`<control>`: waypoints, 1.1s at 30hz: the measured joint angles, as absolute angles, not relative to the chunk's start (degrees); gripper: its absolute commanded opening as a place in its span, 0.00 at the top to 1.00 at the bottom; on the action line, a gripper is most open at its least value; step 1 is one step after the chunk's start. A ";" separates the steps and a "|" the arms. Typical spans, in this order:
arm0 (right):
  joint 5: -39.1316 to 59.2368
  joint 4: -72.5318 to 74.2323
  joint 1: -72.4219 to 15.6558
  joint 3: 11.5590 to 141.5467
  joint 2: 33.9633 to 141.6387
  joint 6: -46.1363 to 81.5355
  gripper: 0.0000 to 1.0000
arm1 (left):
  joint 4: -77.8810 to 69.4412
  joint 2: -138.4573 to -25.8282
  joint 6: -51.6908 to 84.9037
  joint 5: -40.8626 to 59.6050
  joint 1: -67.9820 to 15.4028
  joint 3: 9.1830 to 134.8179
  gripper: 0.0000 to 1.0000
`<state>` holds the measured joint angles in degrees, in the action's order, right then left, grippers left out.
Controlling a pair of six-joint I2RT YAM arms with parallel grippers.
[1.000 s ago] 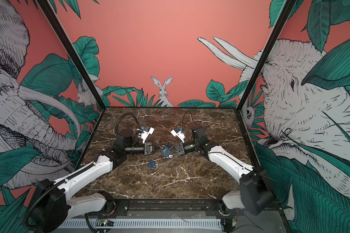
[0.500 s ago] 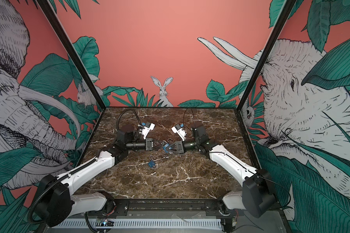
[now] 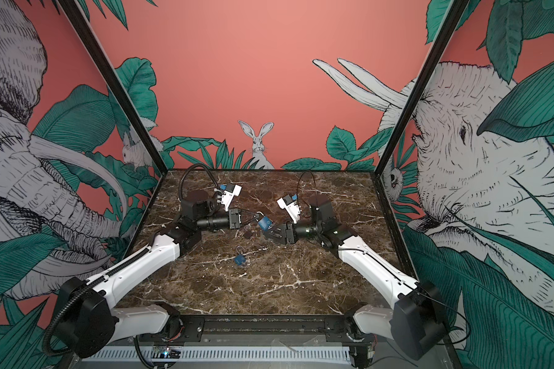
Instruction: Lock with the key
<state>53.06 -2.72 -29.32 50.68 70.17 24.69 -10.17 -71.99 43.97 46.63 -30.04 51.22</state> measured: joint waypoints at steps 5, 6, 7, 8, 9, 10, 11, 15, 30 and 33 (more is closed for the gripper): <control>53.01 -0.38 -27.22 48.07 66.06 26.39 0.42 | -10.11 -71.81 43.92 46.54 -30.04 52.56 1.00; 53.01 0.08 -26.94 47.94 65.78 26.63 0.43 | -10.11 -71.75 43.92 46.54 -30.06 52.62 1.00; 53.01 0.58 -26.72 47.92 65.69 26.85 0.43 | -9.98 -71.66 43.94 46.54 -30.04 52.69 1.00; 53.01 1.21 -26.59 47.92 65.76 27.03 0.44 | -9.93 -71.64 43.94 46.57 -30.06 52.77 1.00; 52.99 1.58 -26.55 47.94 65.87 27.09 0.45 | -9.82 -71.64 43.94 46.54 -30.04 52.90 1.00; 53.01 2.09 -26.50 47.94 66.04 27.31 0.48 | -9.74 -71.64 43.94 46.54 -30.04 53.12 1.00; 53.12 2.55 -26.50 47.99 66.28 27.57 0.53 | -9.74 -71.64 43.94 46.54 -30.06 53.25 1.00; 54.28 4.10 -26.50 48.71 68.47 28.45 0.68 | -9.74 -71.57 43.97 46.54 -30.06 53.52 1.00; 56.69 6.57 -26.46 49.17 70.28 30.92 0.83 | -9.76 -71.64 44.03 46.94 -30.06 53.54 1.00; 57.19 7.20 -26.46 49.17 70.46 31.62 0.81 | -9.76 -71.64 44.14 47.03 -30.04 53.54 1.00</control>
<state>57.19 7.20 -26.46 49.17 70.46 31.62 -9.76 -71.64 44.14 47.03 -30.04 53.54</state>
